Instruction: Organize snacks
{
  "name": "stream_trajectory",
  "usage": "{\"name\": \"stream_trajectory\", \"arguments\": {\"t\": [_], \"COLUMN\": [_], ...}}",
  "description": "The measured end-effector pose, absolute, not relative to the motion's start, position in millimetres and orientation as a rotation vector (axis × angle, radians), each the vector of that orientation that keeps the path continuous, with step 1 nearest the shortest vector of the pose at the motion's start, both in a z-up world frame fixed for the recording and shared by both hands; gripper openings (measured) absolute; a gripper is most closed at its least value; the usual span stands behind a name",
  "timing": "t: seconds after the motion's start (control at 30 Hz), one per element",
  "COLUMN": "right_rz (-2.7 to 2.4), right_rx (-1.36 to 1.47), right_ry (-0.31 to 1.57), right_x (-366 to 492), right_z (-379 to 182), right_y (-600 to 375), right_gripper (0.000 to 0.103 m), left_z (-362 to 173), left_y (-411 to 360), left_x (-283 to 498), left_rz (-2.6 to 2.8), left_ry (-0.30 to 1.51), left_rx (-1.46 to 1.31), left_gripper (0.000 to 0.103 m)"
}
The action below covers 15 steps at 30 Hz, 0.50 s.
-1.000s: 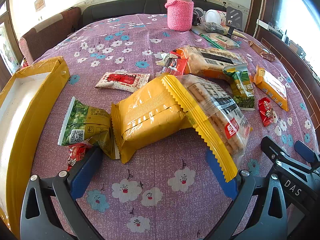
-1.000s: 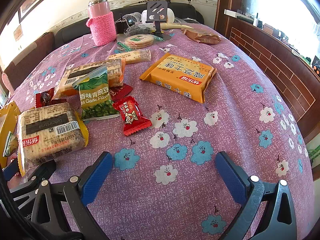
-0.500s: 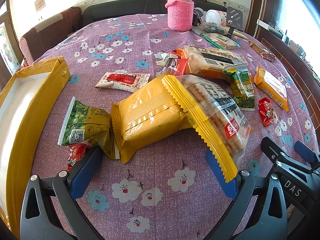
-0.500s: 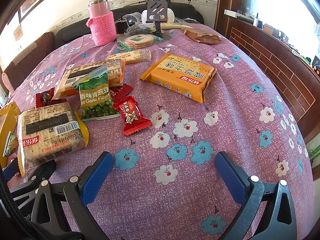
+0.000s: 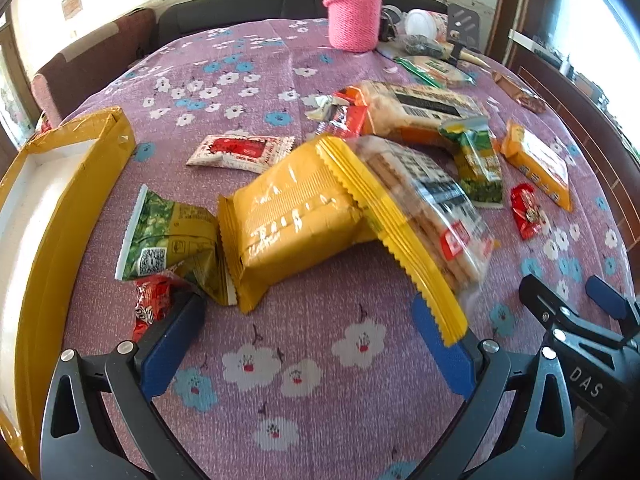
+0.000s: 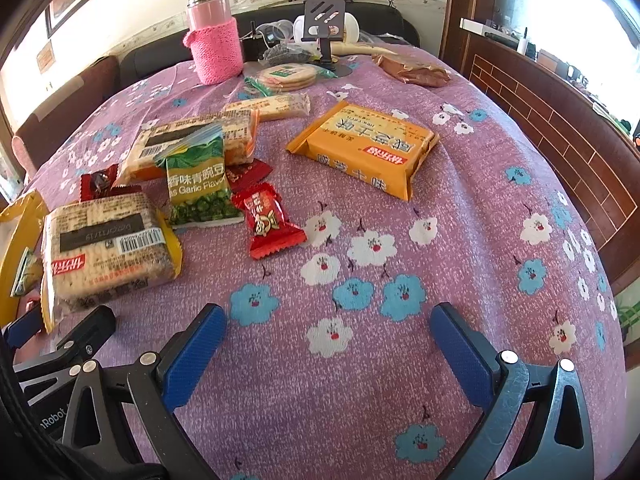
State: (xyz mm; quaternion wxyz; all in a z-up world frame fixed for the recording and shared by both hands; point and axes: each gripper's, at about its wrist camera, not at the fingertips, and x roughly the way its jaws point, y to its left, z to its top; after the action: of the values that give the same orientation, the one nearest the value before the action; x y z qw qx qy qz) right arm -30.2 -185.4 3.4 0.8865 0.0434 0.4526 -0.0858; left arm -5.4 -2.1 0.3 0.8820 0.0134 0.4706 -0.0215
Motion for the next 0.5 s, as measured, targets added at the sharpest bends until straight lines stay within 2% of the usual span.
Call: {"name": "stream_trajectory", "arguments": {"t": [0.43,0.5], "right_rz": [-0.169,-0.169], "right_rx": [0.088,0.088], "right_ry": [0.952,0.950], "right_x": [-26.8,-26.1], "right_z": [3.4,3.2], "right_y": [-185.1,-185.0], "right_gripper": [0.103,0.103], "left_z": [3.5,10.5], "left_y": [-3.3,7.1], "left_x": [-30.8,-43.3], "left_rz": [-0.162,-0.227], "left_ry": [1.006,0.997], "left_rx": [0.066,-0.007], "left_gripper": [0.103,0.095]}}
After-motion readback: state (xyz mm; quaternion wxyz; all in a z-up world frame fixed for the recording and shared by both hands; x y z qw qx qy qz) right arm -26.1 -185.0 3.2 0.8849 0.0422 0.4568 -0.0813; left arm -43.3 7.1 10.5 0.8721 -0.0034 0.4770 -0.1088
